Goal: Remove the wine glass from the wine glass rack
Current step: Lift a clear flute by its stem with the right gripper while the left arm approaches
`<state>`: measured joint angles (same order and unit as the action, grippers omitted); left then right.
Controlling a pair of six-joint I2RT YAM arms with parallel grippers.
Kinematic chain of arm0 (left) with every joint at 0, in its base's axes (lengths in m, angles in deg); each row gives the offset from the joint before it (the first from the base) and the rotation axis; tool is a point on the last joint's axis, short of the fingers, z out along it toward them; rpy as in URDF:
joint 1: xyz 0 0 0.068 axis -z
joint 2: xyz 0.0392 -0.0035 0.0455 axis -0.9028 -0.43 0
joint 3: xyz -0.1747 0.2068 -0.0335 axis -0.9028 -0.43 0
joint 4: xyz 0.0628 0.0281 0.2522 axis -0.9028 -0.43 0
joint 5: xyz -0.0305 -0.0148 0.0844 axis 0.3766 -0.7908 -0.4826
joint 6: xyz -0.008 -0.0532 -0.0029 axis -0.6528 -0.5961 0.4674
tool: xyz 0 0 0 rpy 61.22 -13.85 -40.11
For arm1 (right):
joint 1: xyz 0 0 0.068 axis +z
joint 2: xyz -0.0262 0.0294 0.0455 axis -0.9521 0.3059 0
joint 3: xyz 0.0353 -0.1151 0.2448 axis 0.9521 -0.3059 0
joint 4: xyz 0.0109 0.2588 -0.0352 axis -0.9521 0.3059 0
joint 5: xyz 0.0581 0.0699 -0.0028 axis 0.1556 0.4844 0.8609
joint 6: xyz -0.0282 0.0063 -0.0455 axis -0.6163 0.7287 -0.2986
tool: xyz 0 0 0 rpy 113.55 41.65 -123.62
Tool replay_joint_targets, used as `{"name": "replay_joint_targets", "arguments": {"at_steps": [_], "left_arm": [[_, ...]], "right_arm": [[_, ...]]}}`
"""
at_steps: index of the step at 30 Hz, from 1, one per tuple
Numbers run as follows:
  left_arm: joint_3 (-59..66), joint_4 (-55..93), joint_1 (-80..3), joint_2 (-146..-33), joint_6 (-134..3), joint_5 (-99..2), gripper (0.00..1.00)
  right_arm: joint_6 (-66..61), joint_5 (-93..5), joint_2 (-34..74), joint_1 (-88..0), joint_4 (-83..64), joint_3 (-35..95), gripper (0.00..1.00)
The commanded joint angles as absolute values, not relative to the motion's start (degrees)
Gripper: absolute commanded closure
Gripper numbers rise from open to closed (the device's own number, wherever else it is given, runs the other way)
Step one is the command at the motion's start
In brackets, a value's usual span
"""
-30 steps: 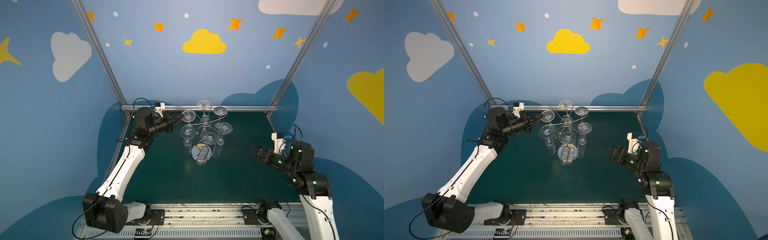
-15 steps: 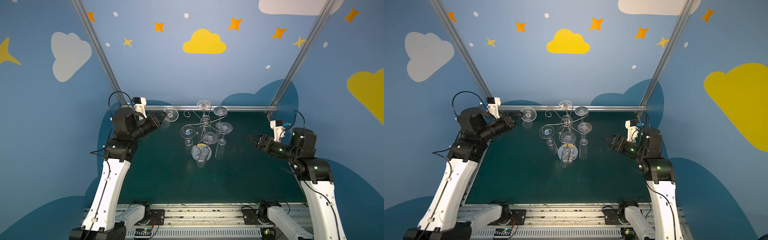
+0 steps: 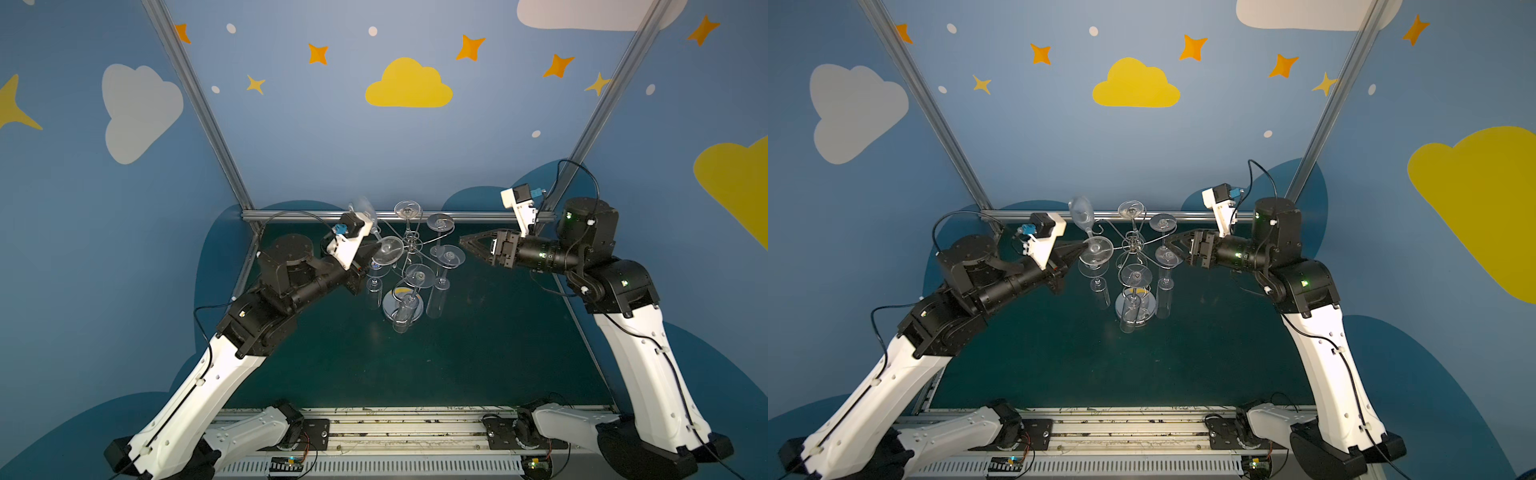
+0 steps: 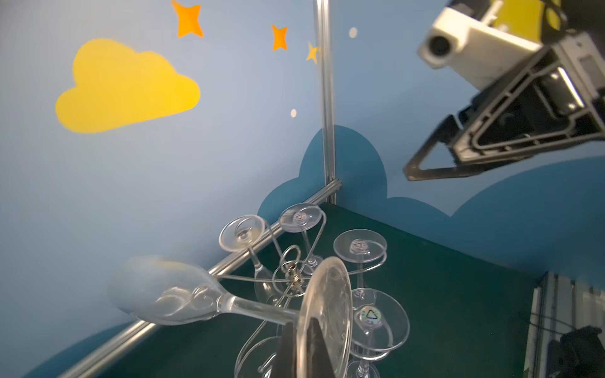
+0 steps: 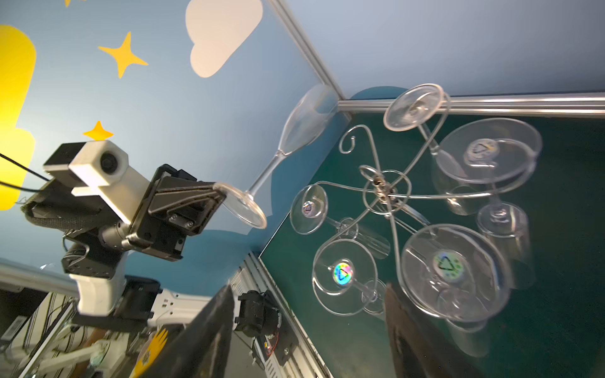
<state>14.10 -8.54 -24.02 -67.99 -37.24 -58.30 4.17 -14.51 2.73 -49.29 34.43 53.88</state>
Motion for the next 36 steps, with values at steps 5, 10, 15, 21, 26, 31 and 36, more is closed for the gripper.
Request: {"name": "replay_joint_targets", "arguments": {"at_steps": [5,10,15,21,26,31,36], "left_arm": [[11.5,4.7,-12.3,-70.5,-11.7,-73.6,0.97],[8.9,11.5,-7.2,-72.4,-1.2,-77.8,0.97],[6.2,17.0,-3.3,-73.9,7.7,-80.6,0.97],[4.5,20.5,-0.5,-74.9,13.1,-81.8,0.97],[3.4,21.8,1.4,-75.8,17.3,-83.1,0.97],[2.4,23.8,2.9,-76.3,19.9,-83.8,0.97],[2.4,23.8,3.4,-76.1,19.7,-83.6,0.97]], "right_arm": [[1.0,-14.4,5.1,-45.4,37.4,56.5,0.29],[1.1,-13.3,5.4,-44.9,37.2,56.8,0.28],[0.9,-13.4,5.9,-44.7,37.3,57.3,0.29],[0.1,-14.1,7.2,-44.0,38.1,57.4,0.32],[-0.3,-15.5,8.0,-42.8,38.0,57.4,0.38],[-0.4,-15.5,8.6,-42.1,37.7,57.6,0.47],[-0.3,-16.4,8.8,-41.6,37.7,57.2,0.61]]}}
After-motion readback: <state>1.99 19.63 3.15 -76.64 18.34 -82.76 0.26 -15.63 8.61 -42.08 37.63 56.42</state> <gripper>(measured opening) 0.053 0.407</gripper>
